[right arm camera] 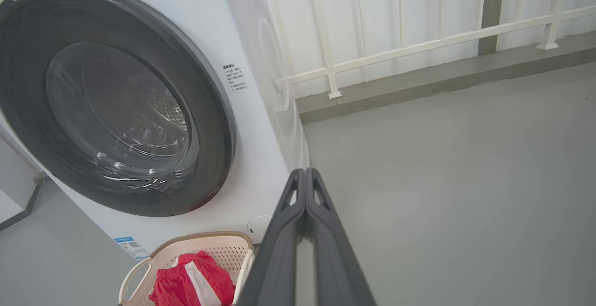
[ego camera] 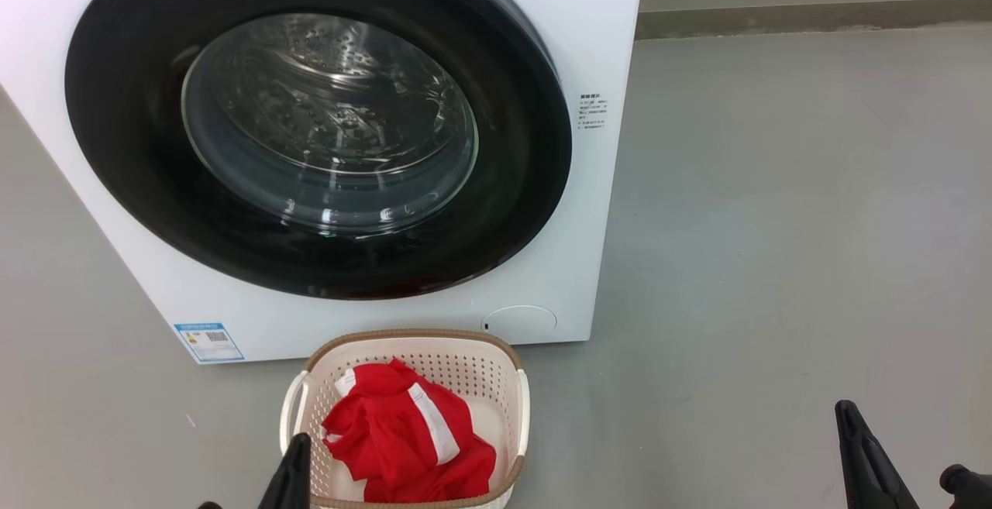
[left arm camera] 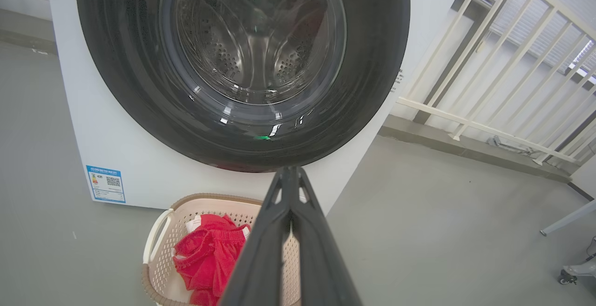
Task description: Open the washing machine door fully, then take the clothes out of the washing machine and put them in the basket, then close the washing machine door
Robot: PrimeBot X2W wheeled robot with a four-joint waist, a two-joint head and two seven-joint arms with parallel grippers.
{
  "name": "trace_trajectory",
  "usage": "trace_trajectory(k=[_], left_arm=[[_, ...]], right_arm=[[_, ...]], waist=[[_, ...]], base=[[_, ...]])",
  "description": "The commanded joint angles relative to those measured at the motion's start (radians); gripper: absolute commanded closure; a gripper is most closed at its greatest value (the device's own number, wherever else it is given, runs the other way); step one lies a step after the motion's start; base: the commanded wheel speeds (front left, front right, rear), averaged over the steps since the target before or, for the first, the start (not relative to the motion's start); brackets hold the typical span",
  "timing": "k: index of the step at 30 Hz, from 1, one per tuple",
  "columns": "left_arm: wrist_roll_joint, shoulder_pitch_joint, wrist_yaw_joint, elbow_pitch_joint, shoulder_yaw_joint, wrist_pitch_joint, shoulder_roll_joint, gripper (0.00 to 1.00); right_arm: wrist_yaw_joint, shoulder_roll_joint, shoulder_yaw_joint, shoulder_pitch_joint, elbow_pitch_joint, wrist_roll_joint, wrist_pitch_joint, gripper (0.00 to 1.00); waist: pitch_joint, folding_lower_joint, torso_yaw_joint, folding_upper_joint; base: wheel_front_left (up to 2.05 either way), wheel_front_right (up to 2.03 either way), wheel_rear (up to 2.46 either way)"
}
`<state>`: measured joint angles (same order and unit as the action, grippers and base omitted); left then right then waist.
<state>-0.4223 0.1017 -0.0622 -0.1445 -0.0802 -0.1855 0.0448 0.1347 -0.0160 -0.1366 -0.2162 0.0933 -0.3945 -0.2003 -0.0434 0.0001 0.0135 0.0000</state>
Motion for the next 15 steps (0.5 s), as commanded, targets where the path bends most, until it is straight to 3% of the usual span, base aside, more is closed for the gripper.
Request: trace_trajectory(k=[1, 15], left_arm=[[-0.040, -0.044, -0.007, 0.017, 0.018, 0.006, 0.006, 1.00], [-0.203, -0.067, -0.016, 0.001, 0.039, 0.044, 0.008, 1.00]], right_arm=[[-0.001, -0.016, 0.008, 0.042, -0.017, -0.044, 0.008, 1.00], [-0.001, -0.022, 0.015, 0.081, 0.006, -0.212, 0.047, 1.00]], waist=[[0.001, -0.0001, 0.000, 0.0000], [0.007, -0.0001, -0.002, 0.0000]], base=[[0.00, 0.00, 0.00], [0.00, 0.00, 0.00]])
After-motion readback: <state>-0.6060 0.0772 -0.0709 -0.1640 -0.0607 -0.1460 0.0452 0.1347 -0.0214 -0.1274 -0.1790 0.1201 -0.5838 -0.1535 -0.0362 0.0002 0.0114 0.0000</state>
